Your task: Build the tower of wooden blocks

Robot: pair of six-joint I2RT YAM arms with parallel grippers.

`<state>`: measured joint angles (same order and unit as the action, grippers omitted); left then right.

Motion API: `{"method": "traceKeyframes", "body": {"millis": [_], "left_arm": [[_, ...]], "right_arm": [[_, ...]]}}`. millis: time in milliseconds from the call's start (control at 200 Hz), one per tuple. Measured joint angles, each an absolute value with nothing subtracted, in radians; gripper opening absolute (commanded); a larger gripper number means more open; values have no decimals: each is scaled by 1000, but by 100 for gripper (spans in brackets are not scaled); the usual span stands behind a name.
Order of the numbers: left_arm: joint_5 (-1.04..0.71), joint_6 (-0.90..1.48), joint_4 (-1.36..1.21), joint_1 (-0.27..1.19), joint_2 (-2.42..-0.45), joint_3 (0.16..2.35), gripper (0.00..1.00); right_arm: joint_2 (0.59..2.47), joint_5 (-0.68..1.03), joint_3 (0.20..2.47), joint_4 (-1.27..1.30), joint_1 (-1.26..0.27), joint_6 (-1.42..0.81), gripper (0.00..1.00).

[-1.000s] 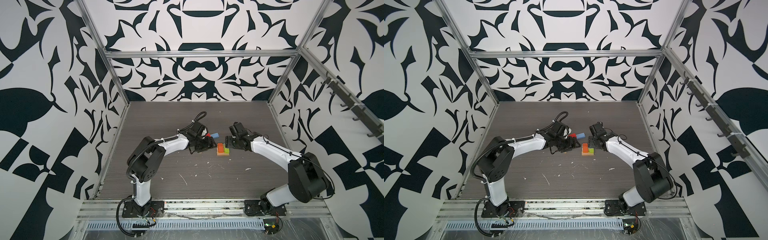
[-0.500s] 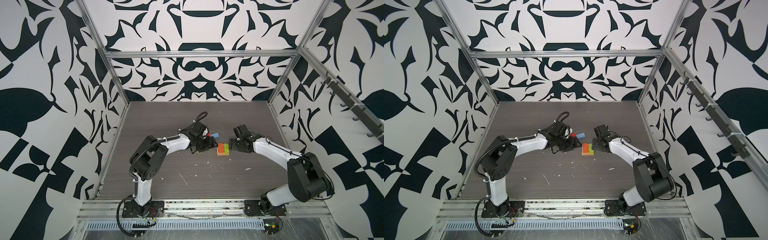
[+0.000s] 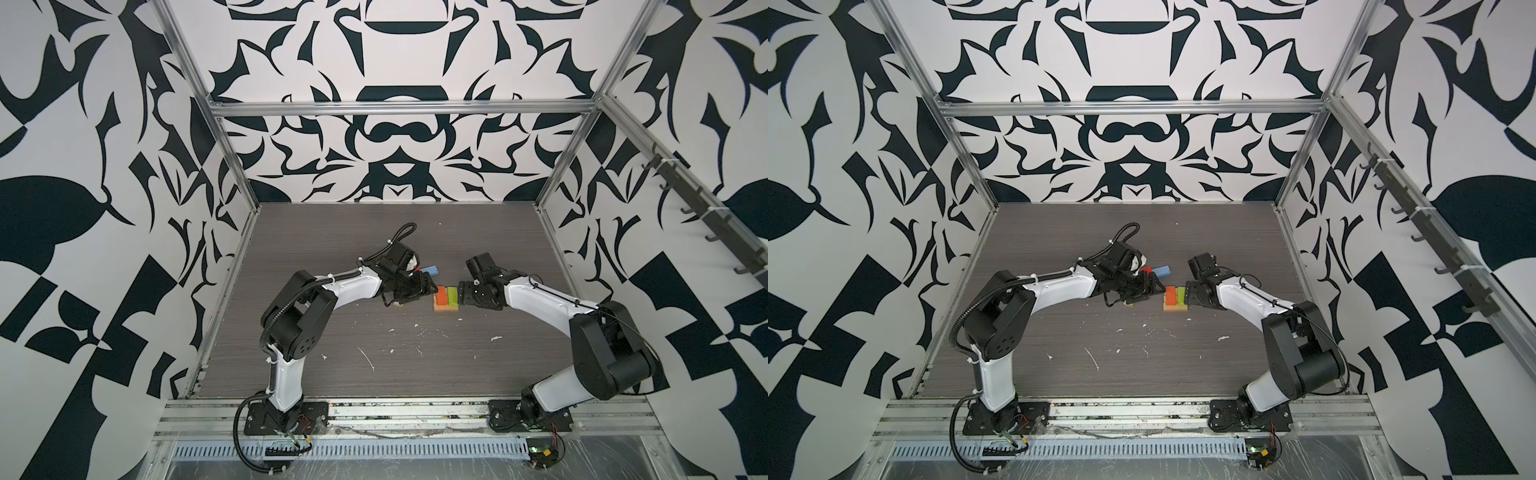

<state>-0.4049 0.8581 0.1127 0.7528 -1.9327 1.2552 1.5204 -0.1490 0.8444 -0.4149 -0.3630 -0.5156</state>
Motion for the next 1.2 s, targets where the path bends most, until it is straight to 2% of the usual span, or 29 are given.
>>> {"method": "traceKeyframes", "body": {"millis": [1200], "left_arm": [[-431, 875, 86, 766, -1992, 1320, 74]], "right_arm": [[1534, -106, 842, -375, -361, -508, 84]]}}
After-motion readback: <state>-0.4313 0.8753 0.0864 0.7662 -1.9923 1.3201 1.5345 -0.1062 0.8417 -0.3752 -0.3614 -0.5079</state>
